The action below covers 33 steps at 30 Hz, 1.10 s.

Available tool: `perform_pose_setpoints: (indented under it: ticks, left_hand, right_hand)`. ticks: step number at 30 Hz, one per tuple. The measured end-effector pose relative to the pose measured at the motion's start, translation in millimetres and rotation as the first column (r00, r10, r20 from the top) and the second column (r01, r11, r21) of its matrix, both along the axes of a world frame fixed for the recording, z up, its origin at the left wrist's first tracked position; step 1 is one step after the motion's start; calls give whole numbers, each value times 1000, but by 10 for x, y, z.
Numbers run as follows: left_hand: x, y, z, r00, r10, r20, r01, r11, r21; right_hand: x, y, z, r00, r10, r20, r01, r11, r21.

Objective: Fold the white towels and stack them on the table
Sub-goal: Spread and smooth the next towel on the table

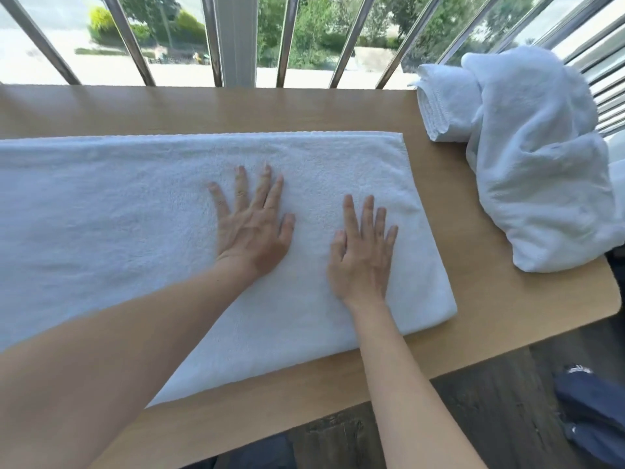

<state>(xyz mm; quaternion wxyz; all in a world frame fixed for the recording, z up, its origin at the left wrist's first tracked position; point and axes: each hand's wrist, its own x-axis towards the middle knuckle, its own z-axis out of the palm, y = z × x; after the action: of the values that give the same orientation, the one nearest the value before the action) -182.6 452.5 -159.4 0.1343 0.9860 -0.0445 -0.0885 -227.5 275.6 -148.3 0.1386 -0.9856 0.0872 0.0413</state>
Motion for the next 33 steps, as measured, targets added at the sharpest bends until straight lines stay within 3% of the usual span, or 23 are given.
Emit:
perform_pose_setpoints:
  ticks: [3,4,5,8,10,18,22,26,28,33]
  left_hand:
    - [-180,188,97,996,46,74,-12,912,-410]
    - [-289,314,97,995,44,85,-1,894,-448]
    - [-414,474,74,996,21,91,17,921,-389]
    - [-820,1088,-44,997,-57,55,57,998,-1]
    - [-1000,1545,-76,999,-25,27,23,996,82]
    - [-600,2873,-38,923,384,1,-381,916,128]
    - [-509,3051,-108,977,209,41,-212,966,151]
    - [-383,3100,-87,923,384,11,-382,914,141]
    - [-411,2887,-41,920,391,-22,-387,915,116]
    - [-1190,1987,-21,994,110,0,-110,991,72]
  right_hand:
    - [-122,504,-33,992,125,-2,-125,989,74]
    - [-164,598,-67,988,153,-9,-152,987,53]
    - [-195,647,-102,985,173,-19,-173,985,8]
    - [-195,638,-160,987,157,-33,-158,985,-63]
    - [-186,634,-168,989,148,-24,-149,987,-66]
    - [-234,730,-121,991,125,47,-122,991,-57]
    - [-218,726,-177,989,125,75,-118,989,-91]
    - [-201,717,-217,989,116,95,-106,989,-104]
    - [-200,711,-211,989,113,98,-103,989,-102]
    - [-193,735,-173,990,109,86,-100,990,-101]
